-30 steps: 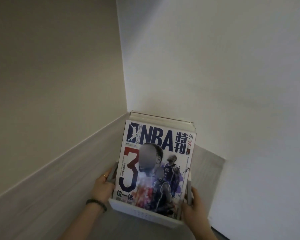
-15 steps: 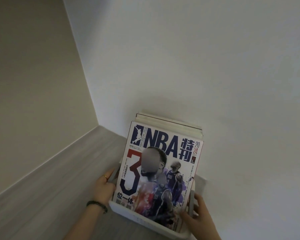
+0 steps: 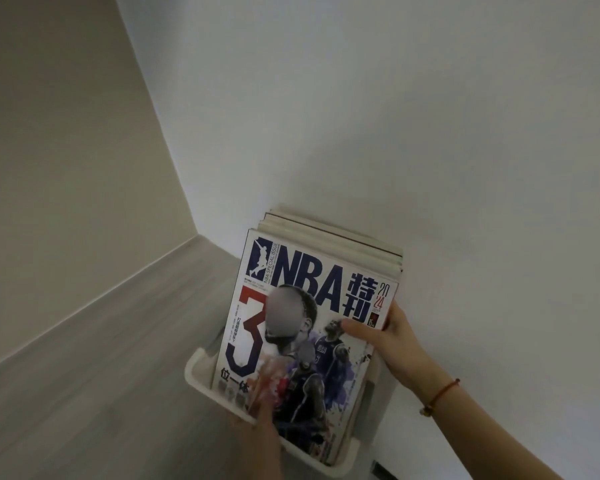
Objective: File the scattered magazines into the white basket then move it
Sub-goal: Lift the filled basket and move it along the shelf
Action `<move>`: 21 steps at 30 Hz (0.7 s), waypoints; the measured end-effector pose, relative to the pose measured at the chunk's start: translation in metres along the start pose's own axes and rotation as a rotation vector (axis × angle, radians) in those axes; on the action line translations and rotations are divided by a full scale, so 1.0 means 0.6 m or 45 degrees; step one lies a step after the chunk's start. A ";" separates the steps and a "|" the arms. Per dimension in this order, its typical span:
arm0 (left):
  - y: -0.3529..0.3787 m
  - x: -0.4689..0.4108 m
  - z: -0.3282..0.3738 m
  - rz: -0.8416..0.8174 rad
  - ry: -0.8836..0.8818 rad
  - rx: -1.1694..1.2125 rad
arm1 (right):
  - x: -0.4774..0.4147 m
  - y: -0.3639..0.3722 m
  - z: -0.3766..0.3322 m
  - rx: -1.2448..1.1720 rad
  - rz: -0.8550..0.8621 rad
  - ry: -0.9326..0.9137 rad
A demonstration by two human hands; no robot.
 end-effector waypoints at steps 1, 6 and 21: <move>0.007 0.003 -0.015 -0.032 -0.046 -0.004 | 0.000 0.000 0.000 -0.007 0.004 -0.015; 0.050 0.032 -0.054 -0.326 -0.220 -0.008 | -0.006 -0.017 -0.012 0.039 0.048 -0.110; 0.149 0.032 -0.047 -0.497 -0.103 -0.237 | -0.006 -0.079 -0.048 0.244 0.149 -0.263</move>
Point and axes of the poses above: each hand's wrist, its own x-axis away from the middle knuckle, its own y-axis out of the palm, z = x × y, the point moved 6 cm from there along -x, towards the middle knuckle, and after that the axes turned 10 degrees about -y, right-handed, at the moved point
